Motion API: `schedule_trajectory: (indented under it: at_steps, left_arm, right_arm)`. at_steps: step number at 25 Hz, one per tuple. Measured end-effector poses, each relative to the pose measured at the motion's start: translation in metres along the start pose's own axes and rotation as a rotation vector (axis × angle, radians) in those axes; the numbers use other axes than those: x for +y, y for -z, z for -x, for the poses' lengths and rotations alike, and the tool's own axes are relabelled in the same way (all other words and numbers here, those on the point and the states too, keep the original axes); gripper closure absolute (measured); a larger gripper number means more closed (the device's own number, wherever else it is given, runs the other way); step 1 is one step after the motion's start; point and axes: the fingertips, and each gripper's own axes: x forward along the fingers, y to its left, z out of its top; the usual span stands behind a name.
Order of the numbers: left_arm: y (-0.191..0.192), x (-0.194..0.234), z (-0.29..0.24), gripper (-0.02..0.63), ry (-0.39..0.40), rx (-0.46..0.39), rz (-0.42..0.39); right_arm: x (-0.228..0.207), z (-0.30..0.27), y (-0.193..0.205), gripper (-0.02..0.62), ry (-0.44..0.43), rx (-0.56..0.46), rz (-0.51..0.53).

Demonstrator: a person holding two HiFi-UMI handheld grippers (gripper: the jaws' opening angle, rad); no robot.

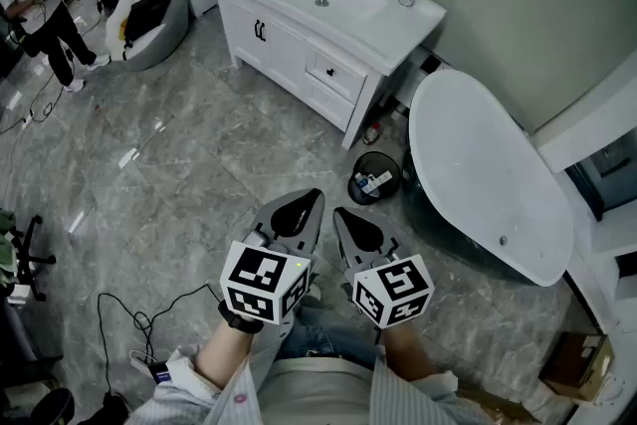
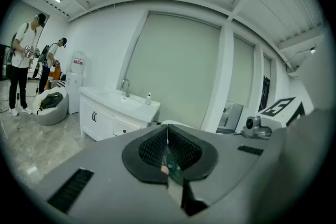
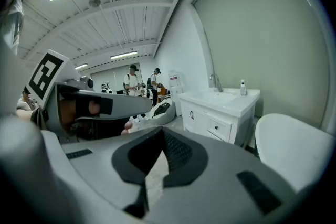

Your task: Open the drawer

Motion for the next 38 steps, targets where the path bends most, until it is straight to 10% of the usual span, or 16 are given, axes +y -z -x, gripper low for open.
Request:
schedule_trajectory:
  at_steps: [18,38]
  left_arm:
    - [0.013,-0.004,0.003,0.589,-0.028,-0.007,0.006]
    - [-0.065,0.197,-0.087,0.589,0.047,0.018,-0.021]
  right_arm:
    - [-0.006,0.006,0.010,0.590,-0.031,-0.019,-0.057]
    - [-0.029,-0.201,-0.056,0.591,0.064,0.001,-0.111]
